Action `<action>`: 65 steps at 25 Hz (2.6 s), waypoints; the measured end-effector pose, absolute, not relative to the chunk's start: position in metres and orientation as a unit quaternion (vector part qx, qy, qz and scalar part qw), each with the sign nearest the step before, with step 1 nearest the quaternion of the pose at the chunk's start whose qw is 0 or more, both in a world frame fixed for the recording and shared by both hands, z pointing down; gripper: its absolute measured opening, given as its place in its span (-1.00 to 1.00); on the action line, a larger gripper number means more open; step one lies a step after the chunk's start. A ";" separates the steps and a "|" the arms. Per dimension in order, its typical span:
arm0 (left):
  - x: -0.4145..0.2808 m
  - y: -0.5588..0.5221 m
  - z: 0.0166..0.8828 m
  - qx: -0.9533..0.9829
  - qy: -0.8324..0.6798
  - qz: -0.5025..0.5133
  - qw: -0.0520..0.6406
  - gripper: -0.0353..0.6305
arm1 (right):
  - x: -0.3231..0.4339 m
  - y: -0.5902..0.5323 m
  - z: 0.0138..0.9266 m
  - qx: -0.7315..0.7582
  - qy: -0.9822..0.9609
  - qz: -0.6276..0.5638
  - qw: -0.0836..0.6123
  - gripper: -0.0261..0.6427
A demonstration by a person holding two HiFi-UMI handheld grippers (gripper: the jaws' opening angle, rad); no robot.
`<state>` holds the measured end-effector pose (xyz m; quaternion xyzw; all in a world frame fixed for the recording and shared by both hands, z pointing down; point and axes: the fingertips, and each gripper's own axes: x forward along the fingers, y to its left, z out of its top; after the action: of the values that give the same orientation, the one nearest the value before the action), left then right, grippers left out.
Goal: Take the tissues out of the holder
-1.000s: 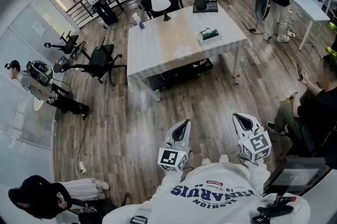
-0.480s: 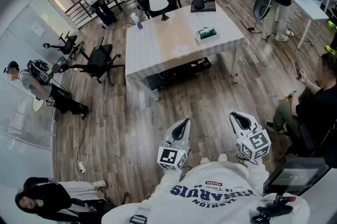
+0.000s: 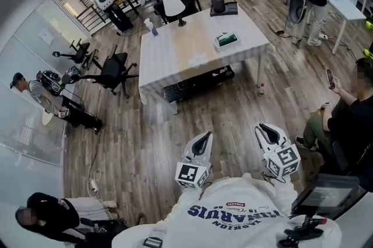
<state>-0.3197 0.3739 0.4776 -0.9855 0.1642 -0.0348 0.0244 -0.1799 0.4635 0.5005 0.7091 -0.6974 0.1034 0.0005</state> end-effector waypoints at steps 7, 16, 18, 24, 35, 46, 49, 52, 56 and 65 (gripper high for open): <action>-0.289 0.395 0.489 -0.985 0.165 -0.045 0.020 -0.88 | -0.154 0.475 0.521 0.707 -0.699 0.112 -0.009 -0.75; -0.277 0.396 0.487 -0.983 0.175 -0.058 0.024 -0.88 | -0.136 0.479 0.533 0.701 -0.701 0.131 -0.013 -0.75; -0.275 0.391 0.491 -0.982 0.177 -0.062 0.023 -0.88 | -0.133 0.475 0.536 0.699 -0.702 0.132 -0.012 -0.75; -0.253 0.378 0.495 -0.984 0.165 -0.059 0.025 -0.88 | -0.114 0.467 0.543 0.710 -0.690 0.138 -0.017 -0.75; -0.214 0.336 0.500 -0.990 0.132 -0.046 0.016 -0.88 | -0.080 0.438 0.540 0.736 -0.665 0.129 0.000 -0.75; -0.187 0.253 0.501 -0.991 0.122 -0.047 0.008 -0.88 | -0.056 0.363 0.542 0.740 -0.657 0.144 0.012 -0.76; -0.179 0.222 0.503 -0.991 0.124 -0.043 0.004 -0.88 | -0.052 0.332 0.542 0.737 -0.661 0.144 0.016 -0.76; -0.172 0.193 0.497 -0.992 0.124 -0.038 0.002 -0.88 | -0.047 0.301 0.535 0.735 -0.663 0.143 0.019 -0.76; -0.165 0.152 0.499 -0.991 0.130 -0.038 -0.010 -0.88 | -0.036 0.263 0.531 0.736 -0.661 0.147 0.025 -0.76; -0.162 0.061 0.495 -0.992 0.121 -0.030 -0.009 -0.88 | -0.026 0.175 0.518 0.740 -0.655 0.147 0.039 -0.76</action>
<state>-0.1616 0.0609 0.4955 -0.9922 0.1210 -0.0297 -0.0085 -0.0261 0.1747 0.5180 0.7397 -0.6555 0.1471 0.0385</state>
